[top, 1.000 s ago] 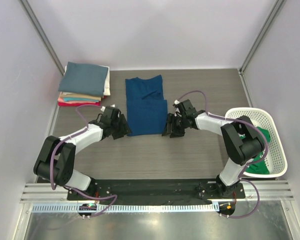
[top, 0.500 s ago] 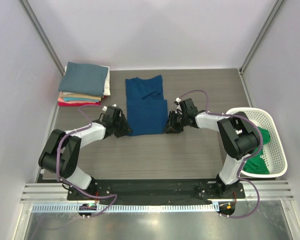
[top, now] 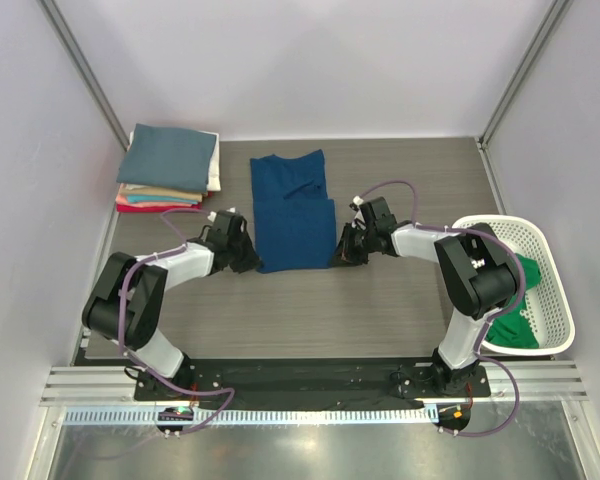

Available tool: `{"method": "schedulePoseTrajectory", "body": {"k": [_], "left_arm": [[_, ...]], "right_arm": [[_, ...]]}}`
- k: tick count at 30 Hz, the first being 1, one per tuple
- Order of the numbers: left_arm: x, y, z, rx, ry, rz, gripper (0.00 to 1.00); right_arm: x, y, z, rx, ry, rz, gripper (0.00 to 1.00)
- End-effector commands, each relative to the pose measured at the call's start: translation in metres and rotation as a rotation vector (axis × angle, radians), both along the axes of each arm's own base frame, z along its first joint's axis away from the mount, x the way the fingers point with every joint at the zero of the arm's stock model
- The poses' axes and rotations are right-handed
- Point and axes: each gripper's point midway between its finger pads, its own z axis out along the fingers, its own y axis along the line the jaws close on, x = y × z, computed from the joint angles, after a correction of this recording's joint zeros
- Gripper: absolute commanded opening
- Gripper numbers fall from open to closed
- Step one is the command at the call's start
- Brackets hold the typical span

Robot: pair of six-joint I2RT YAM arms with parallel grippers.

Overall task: Fold and stack the t-shirts
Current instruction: Fold the tshirt

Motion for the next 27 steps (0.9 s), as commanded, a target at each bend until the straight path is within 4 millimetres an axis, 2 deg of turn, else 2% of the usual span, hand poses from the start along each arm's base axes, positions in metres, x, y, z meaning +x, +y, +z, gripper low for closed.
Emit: {"method": "schedulePoseTrajectory", "body": {"k": [1,3,7,11,12,13,14,15,17,19,20,21,22,25,27], "left_arm": [[-0.016,-0.005,-0.008,0.001,0.029,-0.056,0.0],[-0.022,-0.007,-0.001,-0.016,0.018,-0.058,0.0],[-0.052,-0.019,0.009,-0.05,0.032,-0.082,0.0],[-0.092,-0.025,0.02,-0.025,0.075,-0.116,0.0],[-0.101,-0.033,0.033,-0.033,0.053,-0.143,0.0],[-0.108,-0.034,0.038,-0.025,0.049,-0.147,0.0],[-0.118,-0.029,0.04,0.0,0.07,-0.121,0.0],[-0.127,-0.035,0.055,-0.022,0.035,-0.138,0.0],[-0.141,-0.034,0.064,-0.018,0.038,-0.129,0.0],[-0.153,-0.039,0.081,-0.054,0.008,-0.12,0.0],[-0.159,-0.037,0.085,-0.053,0.007,-0.117,0.0],[-0.164,-0.04,0.09,-0.058,-0.003,-0.114,0.0],[-0.165,-0.041,0.102,-0.078,-0.028,-0.117,0.0],[-0.168,-0.042,0.119,-0.075,-0.056,-0.123,0.0],[-0.166,-0.039,0.126,-0.051,-0.065,-0.121,0.0]], "right_arm": [[-0.002,0.0,0.006,0.015,-0.02,0.017,0.01],[-0.008,-0.005,0.013,0.009,-0.033,0.012,0.01],[-0.033,-0.02,0.026,-0.024,-0.039,0.02,0.01],[-0.064,-0.036,0.045,-0.048,-0.058,0.018,0.01],[-0.08,-0.042,0.04,-0.066,-0.024,0.022,0.01],[-0.086,-0.044,0.055,-0.054,-0.065,0.019,0.01],[-0.094,-0.046,0.057,-0.053,-0.062,0.016,0.01],[-0.106,-0.049,0.057,-0.058,-0.054,0.016,0.01],[-0.125,-0.052,0.07,-0.046,-0.06,0.001,0.01],[-0.144,-0.057,0.072,-0.042,-0.032,-0.012,0.01],[-0.149,-0.056,0.087,-0.01,-0.069,-0.035,0.01],[-0.157,-0.059,0.09,-0.01,-0.06,-0.044,0.01],[-0.16,-0.06,0.096,0.002,-0.072,-0.052,0.01],[-0.163,-0.061,0.122,0.045,-0.117,-0.071,0.01],[-0.159,-0.057,0.138,0.067,-0.139,-0.066,0.01]]}}
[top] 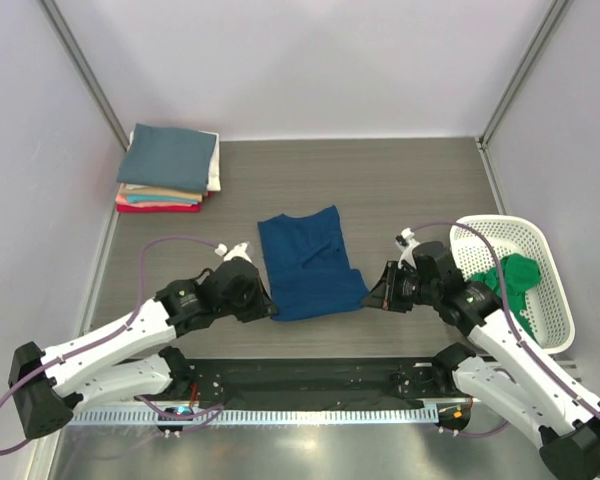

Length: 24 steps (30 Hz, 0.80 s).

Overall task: Fold and stack the t-shirts
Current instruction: Fold the tshirt

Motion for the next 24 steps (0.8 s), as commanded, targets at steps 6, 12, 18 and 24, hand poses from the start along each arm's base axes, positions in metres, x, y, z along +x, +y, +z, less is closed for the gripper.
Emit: {"method": "schedulePoseTrajectory", "body": {"k": [6,12,18,24], "left_arm": [[0.033,0.025,0.04,0.167,-0.115,0.132,0.0],[0.066,0.028,0.057,0.21,-0.143,0.162,0.0],[0.105,0.039,0.063,0.19,-0.13,0.19,0.0],[0.15,0.046,0.062,0.185,-0.116,0.215,0.0]], "right_arm": [[0.039,0.005,0.057,-0.051,-0.092,-0.035,0.01],[0.082,0.011,0.056,-0.145,-0.1,-0.019,0.01],[0.133,0.008,0.054,-0.179,-0.092,-0.023,0.01],[0.177,0.01,0.047,-0.169,-0.072,-0.02,0.01]]}}
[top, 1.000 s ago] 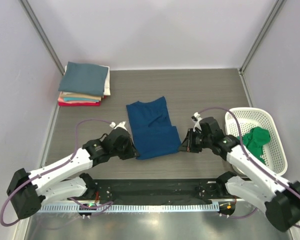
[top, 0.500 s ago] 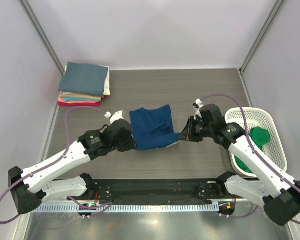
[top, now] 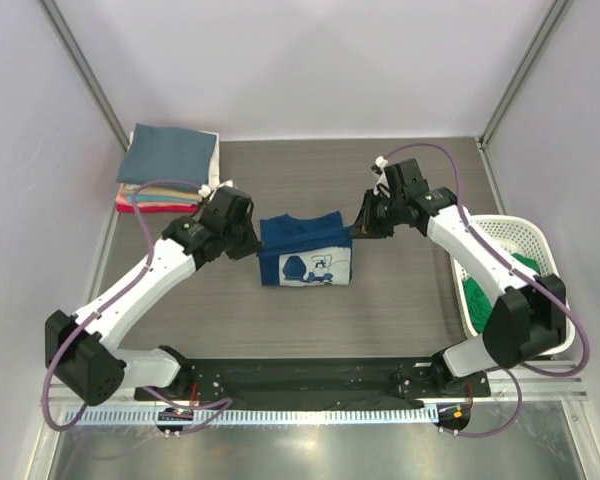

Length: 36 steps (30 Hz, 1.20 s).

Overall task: Fold and stack the t-shirts
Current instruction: Fold the tshirt

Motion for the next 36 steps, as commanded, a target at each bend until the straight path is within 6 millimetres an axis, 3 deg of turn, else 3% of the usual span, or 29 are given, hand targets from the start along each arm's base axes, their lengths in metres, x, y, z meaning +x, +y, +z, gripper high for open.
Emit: {"method": "schedulePoseTrajectory", "body": {"k": [1,8,9,10,12,13,15,16,18,19,20,21,22,23,24,26,27,28,29,30,31,32,33,34,35,36], "left_arm": [[0.027,0.007,0.008,0.015,-0.028,-0.03,0.0],[0.083,0.008,-0.006,-0.009,0.014,-0.013,0.0],[0.092,0.011,-0.016,0.002,0.036,-0.001,0.0],[0.1,0.012,-0.013,0.0,0.027,0.006,0.0],[0.108,0.011,-0.018,-0.012,0.045,-0.004,0.0],[0.114,0.011,-0.029,-0.005,0.068,-0.003,0.0],[0.128,0.012,-0.028,-0.013,0.061,-0.006,0.0],[0.135,0.013,-0.045,0.0,0.091,-0.008,0.0],[0.152,0.013,-0.046,0.0,0.097,-0.033,0.0],[0.155,0.014,-0.065,0.02,0.154,-0.043,0.04],[0.17,0.013,-0.06,0.013,0.136,-0.05,0.09],[0.177,0.014,-0.062,0.017,0.143,-0.058,0.17],[0.191,0.011,-0.05,0.006,0.113,-0.08,0.41],[0.199,0.011,-0.067,0.001,0.145,-0.096,0.5],[0.204,0.008,-0.063,-0.013,0.144,-0.11,0.55],[0.213,0.008,-0.045,-0.003,0.102,-0.141,0.65],[0.214,0.009,-0.035,0.004,0.074,-0.141,0.68],[0.212,0.016,-0.041,0.035,0.061,-0.131,0.76],[0.207,0.02,-0.023,0.035,0.011,-0.125,0.78],[0.204,0.022,-0.021,0.035,-0.011,-0.118,0.8],[0.195,0.027,-0.041,0.031,0.005,-0.107,0.81],[0.19,0.027,-0.04,-0.009,-0.003,-0.092,0.81],[0.183,0.025,-0.029,-0.043,-0.04,-0.097,0.81],[0.175,0.023,-0.047,-0.067,-0.048,-0.104,0.8],[0.169,0.019,-0.05,-0.102,-0.053,-0.114,0.81],[0.166,0.017,-0.05,-0.125,-0.077,-0.123,0.8]], "right_arm": [[0.033,-0.004,0.007,-0.011,-0.062,0.009,0.01],[0.083,0.004,0.0,0.013,-0.054,-0.011,0.01],[0.087,0.005,-0.002,0.012,-0.053,-0.013,0.01],[0.092,0.007,-0.013,0.009,-0.026,-0.009,0.01],[0.103,0.01,-0.013,0.013,-0.032,-0.012,0.01],[0.108,0.01,-0.017,0.012,-0.027,-0.016,0.01],[0.12,0.009,-0.031,-0.008,-0.011,-0.029,0.01],[0.124,0.009,-0.036,-0.015,-0.004,-0.036,0.01],[0.137,0.009,-0.053,-0.034,0.016,-0.044,0.01],[0.142,0.008,-0.057,-0.042,0.022,-0.051,0.01],[0.151,0.007,-0.055,-0.036,0.012,-0.062,0.01],[0.159,0.007,-0.067,-0.043,0.029,-0.067,0.06],[0.165,0.005,-0.071,-0.053,0.034,-0.075,0.34],[0.178,0.006,-0.06,-0.048,0.003,-0.084,0.5],[0.184,0.002,-0.065,-0.062,0.012,-0.096,0.61],[0.191,-0.007,-0.054,-0.098,-0.019,-0.125,0.82],[0.19,-0.012,-0.052,-0.121,-0.024,-0.139,0.85],[0.189,-0.022,-0.037,-0.153,-0.065,-0.167,0.87],[0.178,-0.029,-0.045,-0.184,-0.05,-0.18,0.87],[0.173,-0.033,-0.043,-0.2,-0.057,-0.189,0.88],[0.165,-0.038,-0.022,-0.191,-0.105,-0.205,0.88],[0.145,-0.042,-0.044,-0.2,-0.054,-0.203,0.88],[0.141,-0.042,-0.042,-0.179,-0.078,-0.207,0.88],[0.131,-0.04,-0.041,-0.159,-0.085,-0.203,0.87],[0.106,-0.039,-0.047,-0.128,-0.059,-0.192,0.87],[0.101,-0.033,-0.043,-0.087,-0.093,-0.181,0.87]]}}
